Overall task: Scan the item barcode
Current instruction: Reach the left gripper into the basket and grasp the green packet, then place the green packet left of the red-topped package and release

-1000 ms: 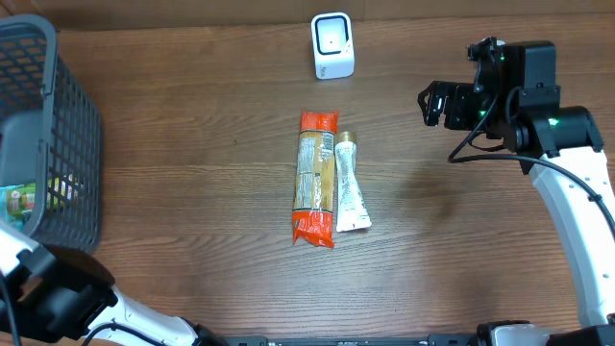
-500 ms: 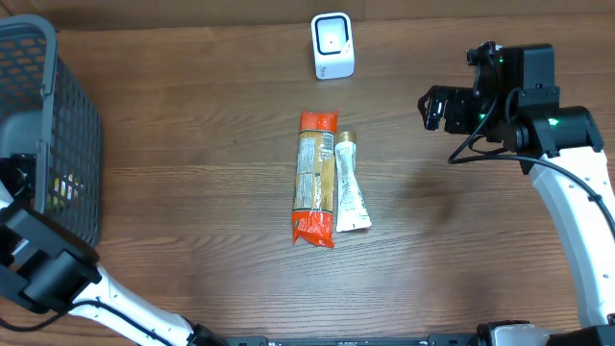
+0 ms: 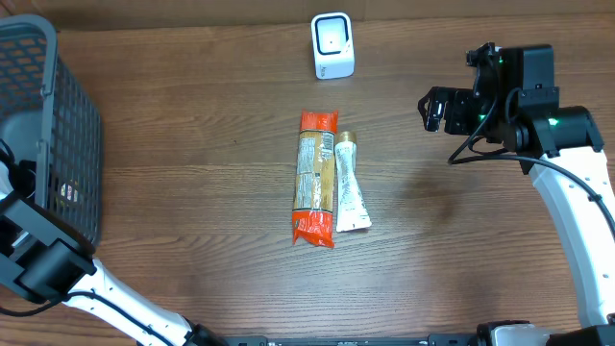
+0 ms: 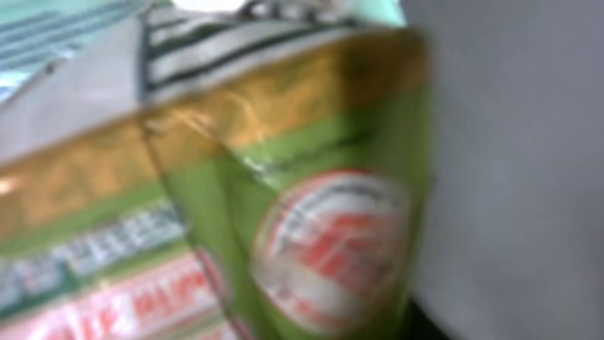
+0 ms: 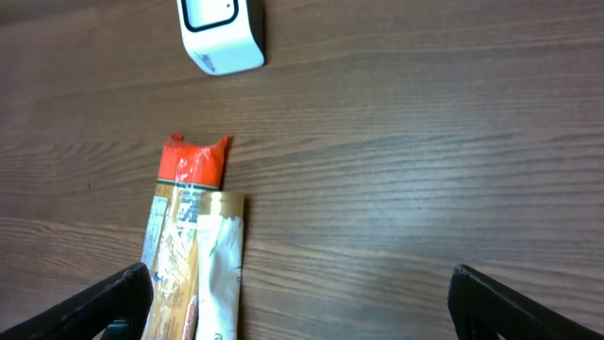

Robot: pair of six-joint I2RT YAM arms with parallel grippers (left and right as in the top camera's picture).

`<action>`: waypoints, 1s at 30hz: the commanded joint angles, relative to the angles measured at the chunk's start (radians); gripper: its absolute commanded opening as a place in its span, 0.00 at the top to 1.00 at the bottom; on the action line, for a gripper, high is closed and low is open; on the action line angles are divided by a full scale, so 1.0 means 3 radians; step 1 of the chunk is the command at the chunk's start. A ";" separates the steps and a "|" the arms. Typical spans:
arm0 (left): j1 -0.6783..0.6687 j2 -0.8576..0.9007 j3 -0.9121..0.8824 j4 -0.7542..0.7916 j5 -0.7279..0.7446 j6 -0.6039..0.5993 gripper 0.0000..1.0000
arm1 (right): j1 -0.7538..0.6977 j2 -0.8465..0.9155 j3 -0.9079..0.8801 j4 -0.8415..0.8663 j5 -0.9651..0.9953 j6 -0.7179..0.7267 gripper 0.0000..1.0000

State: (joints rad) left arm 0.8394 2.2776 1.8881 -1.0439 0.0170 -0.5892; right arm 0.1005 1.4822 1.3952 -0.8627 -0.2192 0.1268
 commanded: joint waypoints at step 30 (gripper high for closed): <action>-0.2134 -0.1434 0.1179 -0.1759 0.0440 0.1457 0.90 | 0.0014 0.0004 0.0086 0.0061 0.0028 -0.0001 0.00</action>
State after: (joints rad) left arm 0.3103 1.7428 2.3516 -1.5494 0.2115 -0.2077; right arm 0.1005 1.4822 1.3952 -0.8463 -0.2192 0.1272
